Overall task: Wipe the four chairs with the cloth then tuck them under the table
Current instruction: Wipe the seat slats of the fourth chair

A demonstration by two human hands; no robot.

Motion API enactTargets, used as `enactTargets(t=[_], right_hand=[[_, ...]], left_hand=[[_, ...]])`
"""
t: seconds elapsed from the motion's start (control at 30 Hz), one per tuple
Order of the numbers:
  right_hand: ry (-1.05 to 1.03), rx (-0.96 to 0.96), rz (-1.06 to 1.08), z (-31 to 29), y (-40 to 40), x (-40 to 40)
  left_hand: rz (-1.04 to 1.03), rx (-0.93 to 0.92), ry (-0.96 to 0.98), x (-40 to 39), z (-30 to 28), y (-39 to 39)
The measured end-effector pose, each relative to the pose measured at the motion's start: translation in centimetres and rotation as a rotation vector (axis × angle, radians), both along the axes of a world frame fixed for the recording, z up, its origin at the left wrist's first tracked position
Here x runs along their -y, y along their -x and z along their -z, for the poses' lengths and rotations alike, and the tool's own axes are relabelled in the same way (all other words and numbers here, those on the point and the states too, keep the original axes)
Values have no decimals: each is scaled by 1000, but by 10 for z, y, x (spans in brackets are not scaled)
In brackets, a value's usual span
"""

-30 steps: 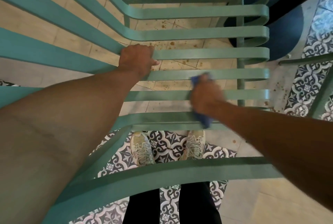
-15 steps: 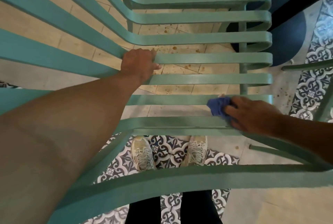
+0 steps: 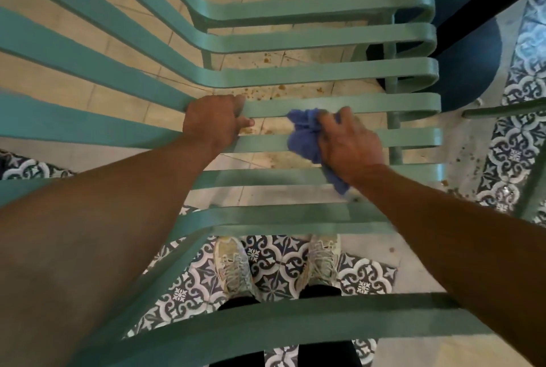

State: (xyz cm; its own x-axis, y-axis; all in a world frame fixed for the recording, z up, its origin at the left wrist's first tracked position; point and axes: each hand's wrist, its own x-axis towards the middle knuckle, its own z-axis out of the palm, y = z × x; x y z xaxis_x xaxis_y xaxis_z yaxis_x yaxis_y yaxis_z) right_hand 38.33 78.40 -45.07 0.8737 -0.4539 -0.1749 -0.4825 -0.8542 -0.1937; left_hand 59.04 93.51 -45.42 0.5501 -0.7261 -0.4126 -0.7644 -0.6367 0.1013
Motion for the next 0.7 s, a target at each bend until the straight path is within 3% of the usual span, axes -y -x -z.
enactTargets(t=[0.13,0.2,0.4,0.5,0.57,0.7], right_hand=[[85,-6,514,-16,36,75],[68,39,624,-13,25,67],[-89,66,46,8,-107,-58],[-98,99,-34,8,-122,-59],[-58,123,16,11,-93,-23],[66,140,419,7,-9,78]], left_hand=[[-23,-1,3,-1,0,3],[-19,0,-9,0,-1,4],[-129,27,-39,3,-6,8],[-143,41,-33,3,-6,8],[-105,-11,-29,2,-7,7],[-104,-89,-53,1,-2,3]])
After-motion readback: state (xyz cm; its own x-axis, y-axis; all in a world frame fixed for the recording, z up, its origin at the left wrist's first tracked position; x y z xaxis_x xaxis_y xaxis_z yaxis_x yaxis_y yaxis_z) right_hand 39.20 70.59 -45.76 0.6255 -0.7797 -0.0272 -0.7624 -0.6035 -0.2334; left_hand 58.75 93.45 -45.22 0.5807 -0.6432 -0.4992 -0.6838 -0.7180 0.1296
